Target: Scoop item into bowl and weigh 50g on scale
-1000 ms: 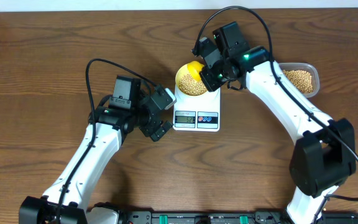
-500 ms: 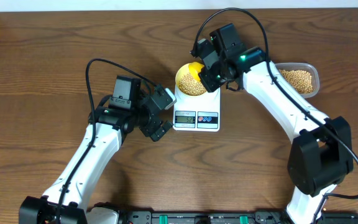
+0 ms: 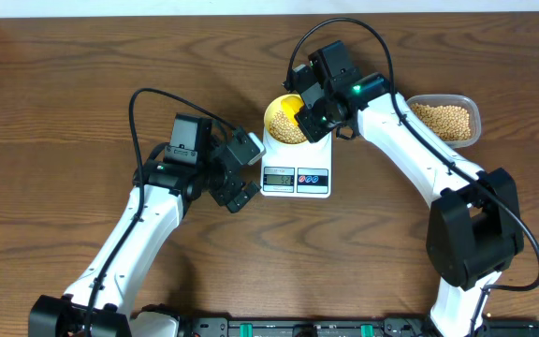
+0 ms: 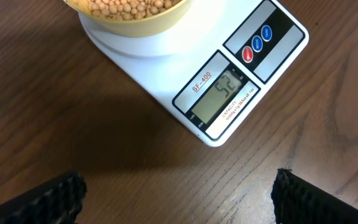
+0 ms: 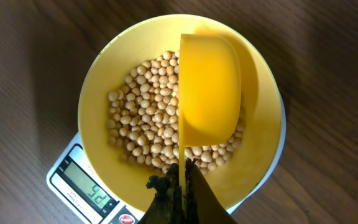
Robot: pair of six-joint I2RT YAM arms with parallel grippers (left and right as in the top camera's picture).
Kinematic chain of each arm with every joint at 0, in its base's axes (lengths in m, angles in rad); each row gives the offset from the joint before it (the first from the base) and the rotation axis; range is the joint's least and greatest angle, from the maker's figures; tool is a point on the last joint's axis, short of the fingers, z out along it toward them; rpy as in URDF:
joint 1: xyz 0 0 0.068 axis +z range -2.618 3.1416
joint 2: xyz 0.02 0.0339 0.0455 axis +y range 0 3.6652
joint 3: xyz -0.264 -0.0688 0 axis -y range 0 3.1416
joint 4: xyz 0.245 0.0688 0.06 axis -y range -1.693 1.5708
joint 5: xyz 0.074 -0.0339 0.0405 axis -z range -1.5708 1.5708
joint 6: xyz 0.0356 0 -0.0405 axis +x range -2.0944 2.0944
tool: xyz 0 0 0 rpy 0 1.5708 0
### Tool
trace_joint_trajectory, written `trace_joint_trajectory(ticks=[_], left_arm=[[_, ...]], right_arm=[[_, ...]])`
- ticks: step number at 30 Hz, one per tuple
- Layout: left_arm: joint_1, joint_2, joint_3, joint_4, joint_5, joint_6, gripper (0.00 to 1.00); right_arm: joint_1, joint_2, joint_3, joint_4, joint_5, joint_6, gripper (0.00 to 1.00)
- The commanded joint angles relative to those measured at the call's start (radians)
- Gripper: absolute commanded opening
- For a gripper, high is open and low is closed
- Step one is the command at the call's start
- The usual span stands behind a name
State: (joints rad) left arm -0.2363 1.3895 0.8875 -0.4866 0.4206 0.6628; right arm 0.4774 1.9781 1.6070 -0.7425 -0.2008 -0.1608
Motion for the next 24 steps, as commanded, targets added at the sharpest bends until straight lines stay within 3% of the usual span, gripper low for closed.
trace_joint_trajectory(ticks=[1, 24], left_arm=[[0.005, -0.013, 0.001, 0.001, 0.013, 0.014, 0.98], [0.005, -0.013, 0.001, 0.000, 0.013, 0.014, 0.98]], right_arm=[[0.009, 0.004, -0.006, 0.000, 0.012, 0.019, 0.01], [0.048, 0.004, -0.006, -0.025, 0.011, 0.018, 0.01]])
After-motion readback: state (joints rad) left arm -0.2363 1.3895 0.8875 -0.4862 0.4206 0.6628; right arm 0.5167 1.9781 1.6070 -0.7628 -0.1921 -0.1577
